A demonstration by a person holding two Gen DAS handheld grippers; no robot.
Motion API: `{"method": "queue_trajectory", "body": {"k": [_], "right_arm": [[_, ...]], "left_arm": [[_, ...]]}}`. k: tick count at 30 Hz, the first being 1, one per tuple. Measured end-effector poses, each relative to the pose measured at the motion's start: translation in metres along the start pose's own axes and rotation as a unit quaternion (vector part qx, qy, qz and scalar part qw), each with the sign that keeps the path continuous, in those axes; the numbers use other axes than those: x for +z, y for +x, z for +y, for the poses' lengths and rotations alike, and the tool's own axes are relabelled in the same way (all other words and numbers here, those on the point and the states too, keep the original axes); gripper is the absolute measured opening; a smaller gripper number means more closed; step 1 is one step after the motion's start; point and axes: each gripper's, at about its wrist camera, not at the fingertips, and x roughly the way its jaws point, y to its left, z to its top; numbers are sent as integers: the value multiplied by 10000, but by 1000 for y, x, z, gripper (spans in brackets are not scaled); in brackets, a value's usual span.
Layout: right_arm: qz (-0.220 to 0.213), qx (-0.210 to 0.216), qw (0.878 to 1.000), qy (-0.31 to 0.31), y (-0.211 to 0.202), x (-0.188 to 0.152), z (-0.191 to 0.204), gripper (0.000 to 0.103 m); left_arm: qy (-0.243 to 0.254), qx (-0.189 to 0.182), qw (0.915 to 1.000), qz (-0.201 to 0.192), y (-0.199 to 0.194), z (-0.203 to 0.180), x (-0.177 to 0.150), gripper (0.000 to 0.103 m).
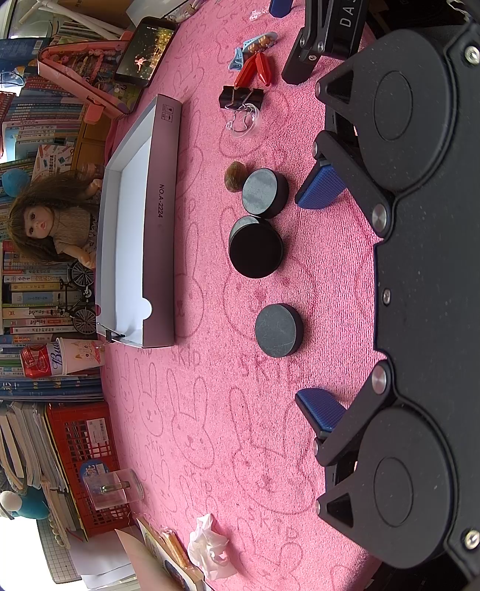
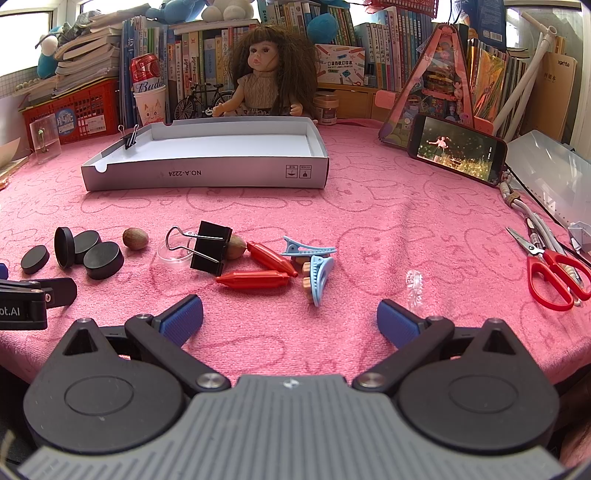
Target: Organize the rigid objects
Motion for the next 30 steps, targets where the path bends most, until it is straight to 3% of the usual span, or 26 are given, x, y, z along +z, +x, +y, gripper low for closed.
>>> {"method": "queue_trajectory", "body": {"k": [30], "right_arm": [[-53, 15, 10000, 11, -1, -1, 0, 103]], "left_arm": [[24, -27, 10000, -27, -3, 2, 0, 103]]}}
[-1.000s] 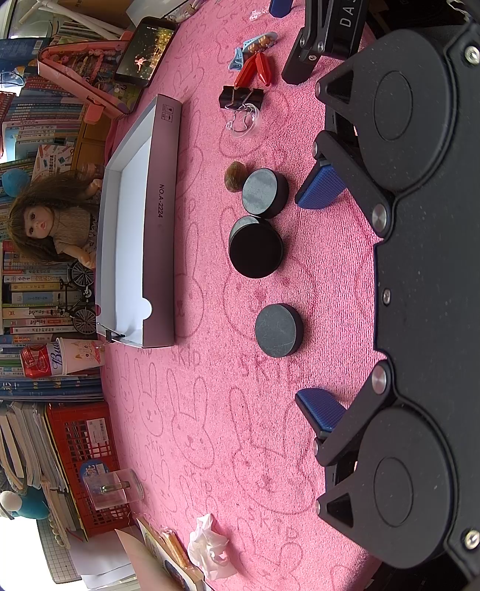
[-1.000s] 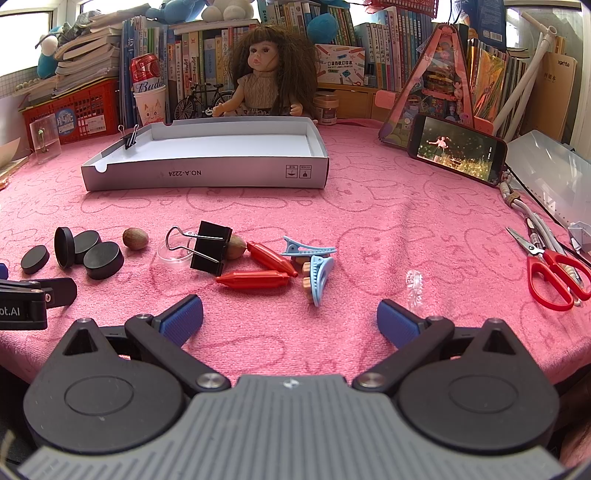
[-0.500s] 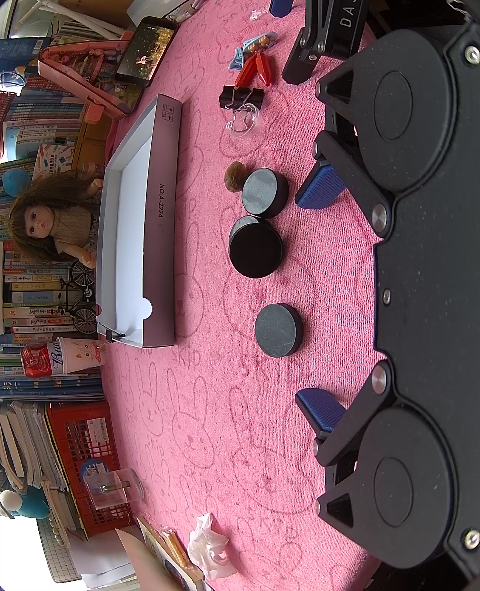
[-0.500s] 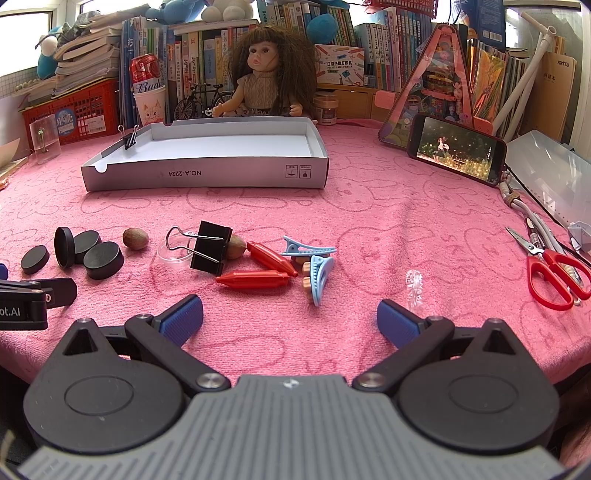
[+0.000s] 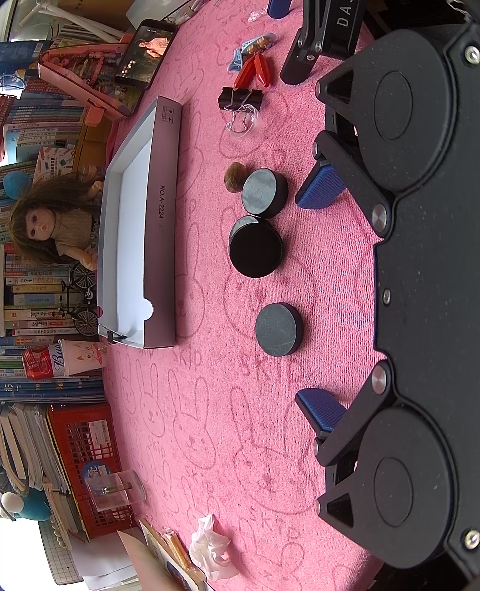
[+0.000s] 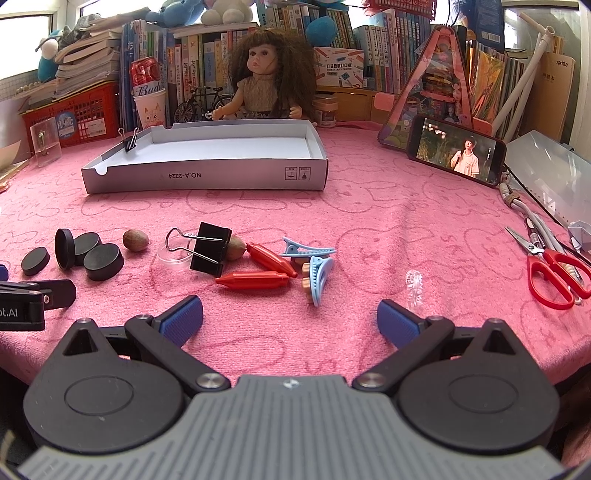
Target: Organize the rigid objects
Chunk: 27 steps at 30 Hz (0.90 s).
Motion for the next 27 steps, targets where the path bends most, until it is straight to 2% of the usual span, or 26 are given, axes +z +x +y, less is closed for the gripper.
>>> {"method": "queue_trajectory", "body": {"k": [19, 24, 27], "right_arm": [[22, 50, 10000, 14, 0, 1, -1, 103], [-82, 77, 9999, 8, -1, -2, -1, 103], [-209, 148, 9994, 231, -4, -4, -5, 103]], "left_arm": [[89, -88, 9997, -192, -1, 3, -7, 103], [84, -100, 9997, -220, -2, 4, -8, 103], [61, -133, 9996, -243, -4, 6, -8, 98]]}}
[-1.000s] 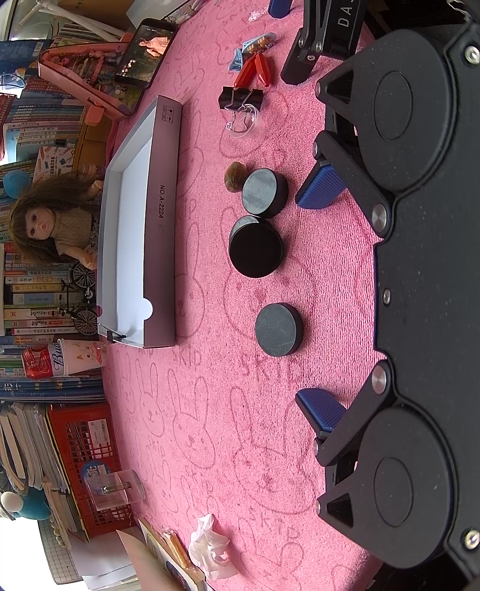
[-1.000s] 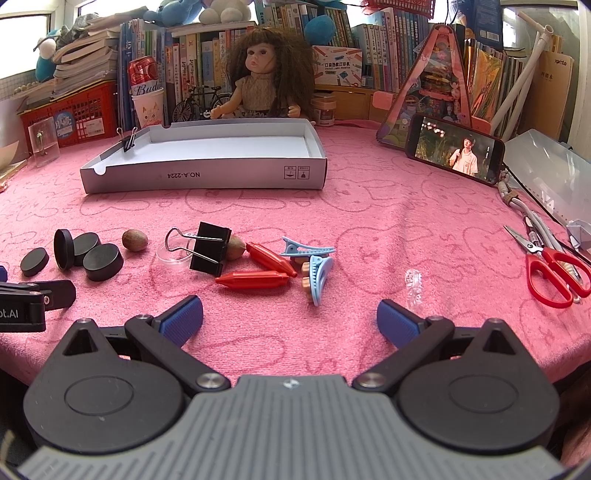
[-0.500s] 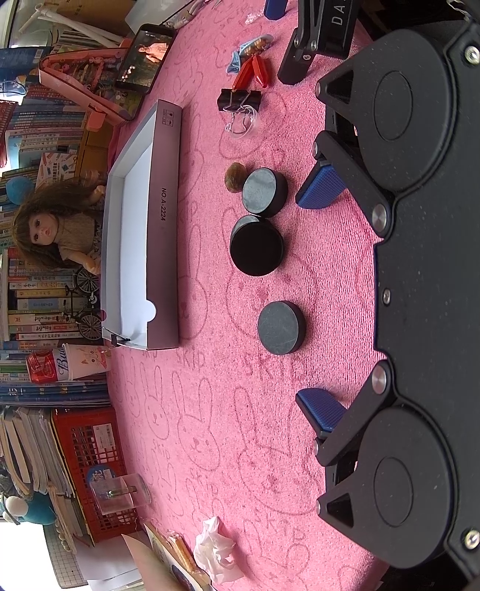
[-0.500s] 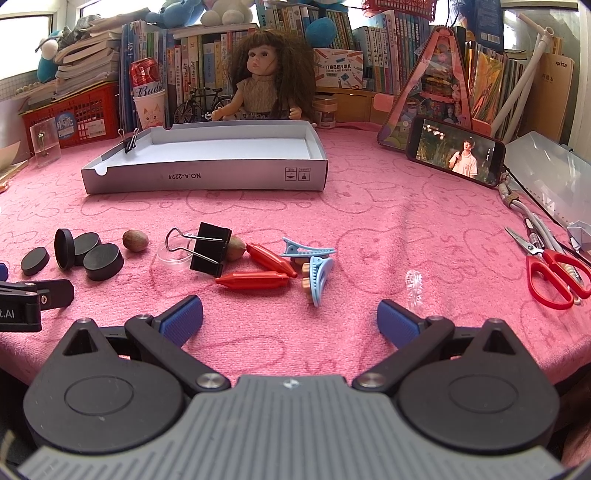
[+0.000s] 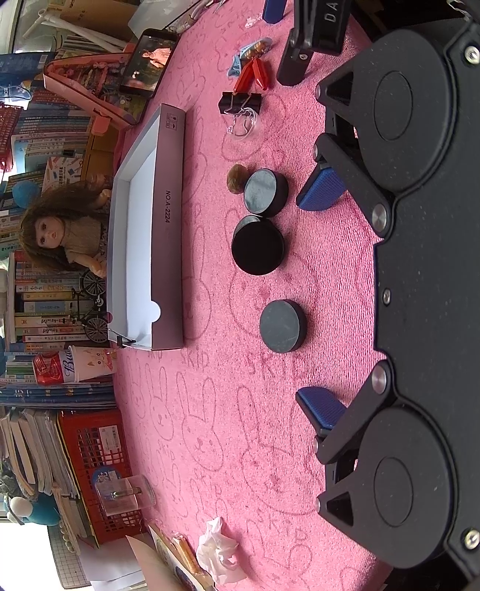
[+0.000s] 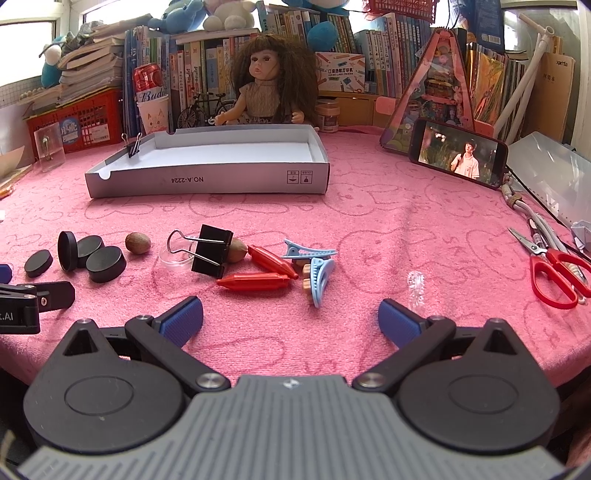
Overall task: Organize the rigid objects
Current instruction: 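Grasp a black puck with the left tool while the right tool grasps a blue hair clip, then carry the puck in the left tool and the blue clip in the right tool into the white tray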
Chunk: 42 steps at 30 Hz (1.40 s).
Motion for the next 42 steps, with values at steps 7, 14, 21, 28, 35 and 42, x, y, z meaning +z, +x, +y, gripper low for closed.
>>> {"method": "queue_trajectory", "body": {"k": [7, 14, 21, 28, 35, 42], "right_arm": [[-406, 119, 9985, 353, -8, 8, -18, 97], [-550, -31, 9985, 34, -9, 8, -15, 76], [-513, -171, 9985, -29, -7, 5, -13, 51], [-466, -235, 9986, -81, -2, 4, -13, 44], [-418, -214, 9989, -79, 2, 3, -11, 17], [-517, -233, 9984, -24, -1, 8, -14, 16]], "left_arm": [[-212, 17, 9996, -196, -8, 14, 2, 69], [-239, -58, 9988, -412, -16, 21, 3, 45], [-84, -105, 9986, -506, -19, 15, 2, 35], [65, 112, 9986, -512, -12, 13, 0, 34], [20, 66, 9989, -459, -2, 15, 0, 29], [-128, 101, 9982, -583, -6, 21, 7, 29]]}}
